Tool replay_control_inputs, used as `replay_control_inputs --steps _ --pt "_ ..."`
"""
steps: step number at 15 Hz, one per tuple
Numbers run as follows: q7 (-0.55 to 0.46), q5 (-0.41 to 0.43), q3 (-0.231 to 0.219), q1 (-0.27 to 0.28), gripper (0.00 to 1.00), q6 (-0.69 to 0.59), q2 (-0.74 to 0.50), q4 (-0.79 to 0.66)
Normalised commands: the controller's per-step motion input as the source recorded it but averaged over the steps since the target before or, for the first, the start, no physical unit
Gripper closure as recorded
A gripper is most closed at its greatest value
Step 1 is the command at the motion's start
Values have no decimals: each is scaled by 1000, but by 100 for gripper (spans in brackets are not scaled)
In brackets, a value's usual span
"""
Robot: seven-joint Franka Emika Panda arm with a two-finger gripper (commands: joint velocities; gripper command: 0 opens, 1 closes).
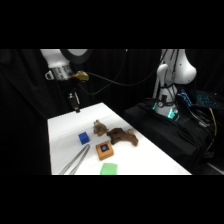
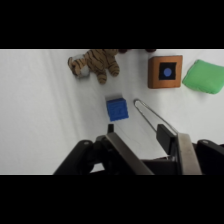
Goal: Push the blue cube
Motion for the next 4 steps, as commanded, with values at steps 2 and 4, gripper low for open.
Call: replay_control_inputs --steps 2,4 --pt "-29 -54 -43 70 0 -373 -150 212" --pt "22 -54 -41 88 0 -242 -111 153"
